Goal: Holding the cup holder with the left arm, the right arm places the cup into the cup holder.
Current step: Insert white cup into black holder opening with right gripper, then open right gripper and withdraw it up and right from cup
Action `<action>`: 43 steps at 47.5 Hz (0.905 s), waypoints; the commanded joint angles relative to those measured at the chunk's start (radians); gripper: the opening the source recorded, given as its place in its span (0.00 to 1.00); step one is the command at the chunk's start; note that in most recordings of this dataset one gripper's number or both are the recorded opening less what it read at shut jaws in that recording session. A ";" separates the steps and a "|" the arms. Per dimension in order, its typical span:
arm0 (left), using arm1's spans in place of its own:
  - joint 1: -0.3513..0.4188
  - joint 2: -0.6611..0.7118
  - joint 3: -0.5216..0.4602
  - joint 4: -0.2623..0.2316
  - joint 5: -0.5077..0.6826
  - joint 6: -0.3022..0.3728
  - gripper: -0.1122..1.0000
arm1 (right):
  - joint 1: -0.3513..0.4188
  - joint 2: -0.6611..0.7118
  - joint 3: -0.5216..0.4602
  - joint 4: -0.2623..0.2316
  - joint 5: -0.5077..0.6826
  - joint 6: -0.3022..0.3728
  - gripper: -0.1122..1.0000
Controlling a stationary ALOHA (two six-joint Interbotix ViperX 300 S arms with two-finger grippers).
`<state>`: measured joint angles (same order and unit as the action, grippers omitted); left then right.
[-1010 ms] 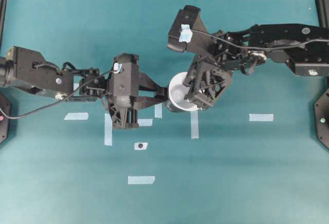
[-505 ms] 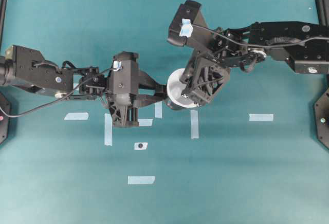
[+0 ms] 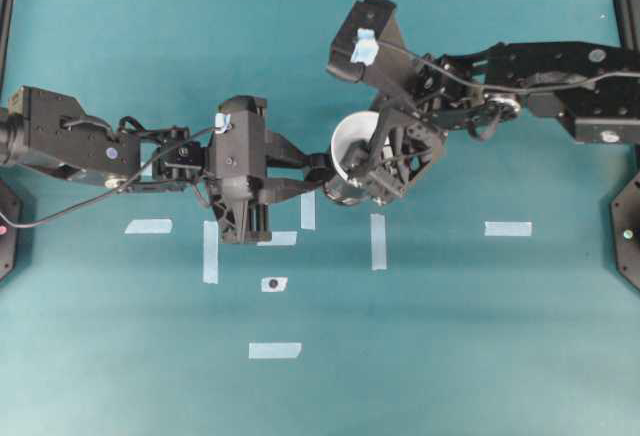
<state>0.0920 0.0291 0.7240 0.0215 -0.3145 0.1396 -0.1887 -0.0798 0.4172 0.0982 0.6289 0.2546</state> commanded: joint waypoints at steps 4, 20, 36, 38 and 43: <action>-0.008 -0.023 -0.008 0.005 -0.012 -0.002 0.32 | -0.017 -0.110 -0.026 -0.006 0.000 0.011 0.91; -0.009 -0.012 -0.006 0.005 -0.012 -0.002 0.32 | -0.020 -0.199 -0.028 -0.006 -0.020 0.012 0.92; -0.011 0.003 0.012 0.005 -0.069 -0.006 0.32 | -0.021 -0.273 -0.014 -0.006 -0.049 0.012 0.91; -0.011 0.006 0.015 0.005 -0.084 -0.011 0.32 | -0.021 -0.281 -0.009 -0.006 -0.049 0.014 0.91; -0.011 0.014 0.032 0.005 -0.137 -0.034 0.32 | -0.020 -0.304 0.000 -0.006 -0.049 0.015 0.91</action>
<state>0.0828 0.0537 0.7563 0.0230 -0.4019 0.1181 -0.2086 -0.2807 0.4234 0.0905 0.5875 0.2562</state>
